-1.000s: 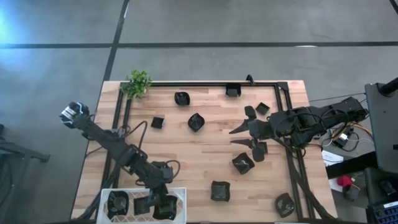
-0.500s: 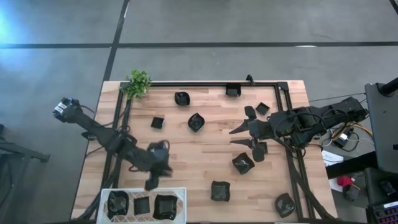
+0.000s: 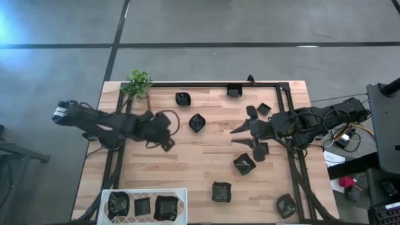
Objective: Pick & Place Mini shaped plates
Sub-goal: Stack the black square plate on top of the other black square plate on the shelf
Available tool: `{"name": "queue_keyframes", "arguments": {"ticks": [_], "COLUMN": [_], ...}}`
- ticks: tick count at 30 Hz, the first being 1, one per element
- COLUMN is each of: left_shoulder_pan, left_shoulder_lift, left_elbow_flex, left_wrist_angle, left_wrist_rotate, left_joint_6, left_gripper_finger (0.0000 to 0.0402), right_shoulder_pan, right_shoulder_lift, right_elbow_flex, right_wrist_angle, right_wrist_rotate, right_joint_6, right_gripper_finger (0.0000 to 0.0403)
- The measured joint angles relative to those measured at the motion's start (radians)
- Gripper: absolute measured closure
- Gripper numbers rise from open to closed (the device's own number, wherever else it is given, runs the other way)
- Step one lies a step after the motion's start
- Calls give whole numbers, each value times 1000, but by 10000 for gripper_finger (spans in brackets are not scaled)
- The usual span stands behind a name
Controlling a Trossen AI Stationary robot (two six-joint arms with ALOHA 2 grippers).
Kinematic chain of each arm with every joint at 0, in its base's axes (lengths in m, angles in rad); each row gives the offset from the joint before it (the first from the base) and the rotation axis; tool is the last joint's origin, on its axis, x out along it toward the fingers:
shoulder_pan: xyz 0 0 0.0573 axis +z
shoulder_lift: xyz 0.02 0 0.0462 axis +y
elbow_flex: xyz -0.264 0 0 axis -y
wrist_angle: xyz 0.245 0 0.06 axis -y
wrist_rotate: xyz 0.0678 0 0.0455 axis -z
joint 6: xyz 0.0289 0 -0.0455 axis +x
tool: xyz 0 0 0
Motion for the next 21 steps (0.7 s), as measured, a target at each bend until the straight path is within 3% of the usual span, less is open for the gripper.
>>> {"name": "queue_keyframes", "arguments": {"ticks": [12,21], "left_shoulder_pan": [119,135], "left_shoulder_lift": [109,161], "left_elbow_flex": [-119,-205], "left_wrist_angle": [30,135], "left_wrist_rotate": [-5,-150], "left_joint_6": [-179,-275], "left_gripper_finger": [321,321], "right_shoulder_pan": [0,0], "right_shoulder_lift": [0,0], "right_elbow_flex": [0,0], "right_wrist_angle": [-18,-19], "right_wrist_rotate": [26,26], "right_joint_6": [0,-4], "right_gripper_finger": [271,277]}}
